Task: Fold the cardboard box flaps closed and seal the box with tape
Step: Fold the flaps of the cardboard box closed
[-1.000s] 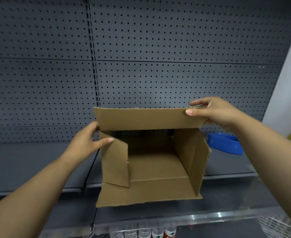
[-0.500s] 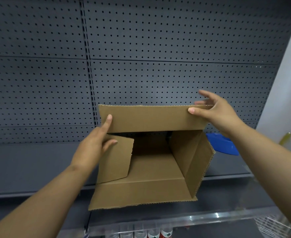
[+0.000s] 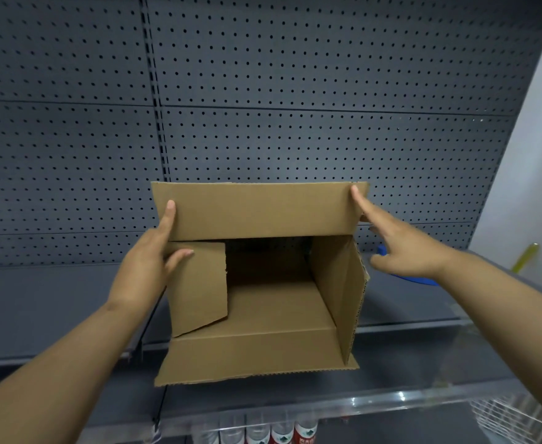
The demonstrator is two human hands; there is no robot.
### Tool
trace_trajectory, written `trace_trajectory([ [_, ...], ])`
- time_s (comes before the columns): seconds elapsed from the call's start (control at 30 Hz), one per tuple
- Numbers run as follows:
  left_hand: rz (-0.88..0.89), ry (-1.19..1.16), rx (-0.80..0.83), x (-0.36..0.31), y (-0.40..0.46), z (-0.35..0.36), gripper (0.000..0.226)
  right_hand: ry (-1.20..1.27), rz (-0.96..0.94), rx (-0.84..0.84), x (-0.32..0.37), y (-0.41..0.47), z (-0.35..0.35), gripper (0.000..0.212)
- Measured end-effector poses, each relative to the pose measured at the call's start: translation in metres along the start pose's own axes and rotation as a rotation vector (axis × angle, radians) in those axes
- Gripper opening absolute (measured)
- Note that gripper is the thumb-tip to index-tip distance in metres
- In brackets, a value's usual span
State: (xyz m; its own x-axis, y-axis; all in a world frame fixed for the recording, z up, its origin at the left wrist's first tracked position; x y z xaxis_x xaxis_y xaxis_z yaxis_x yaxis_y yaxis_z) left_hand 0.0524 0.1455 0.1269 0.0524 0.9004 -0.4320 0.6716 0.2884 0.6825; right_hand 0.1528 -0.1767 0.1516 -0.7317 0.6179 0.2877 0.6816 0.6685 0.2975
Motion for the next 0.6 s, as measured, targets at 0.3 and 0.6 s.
trace_trajectory([
  [0.3, 0.000, 0.035, 0.029, 0.000, -0.002, 0.000, 0.087, 0.025, 0.063, -0.107, 0.000, 0.011, 0.008, 0.121],
  [0.6, 0.002, 0.036, 0.023, -0.009, -0.007, 0.005, 0.087, 0.067, 0.240, -0.531, -0.012, 0.002, 0.008, 0.125],
])
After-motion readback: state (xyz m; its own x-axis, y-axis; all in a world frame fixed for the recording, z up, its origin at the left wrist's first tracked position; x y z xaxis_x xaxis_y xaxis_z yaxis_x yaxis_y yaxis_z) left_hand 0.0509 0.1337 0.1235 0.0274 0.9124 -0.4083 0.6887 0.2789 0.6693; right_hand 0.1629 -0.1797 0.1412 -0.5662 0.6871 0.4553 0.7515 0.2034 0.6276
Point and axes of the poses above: each hand's wrist, its own y-axis towards the middle knuckle, its own z-axis out of the palm, x = y × z, the point moved 10 cm from there along y, towards the middle knuckle, and after that the axes turned 2 degrees about -z, right-handed, at the moved point
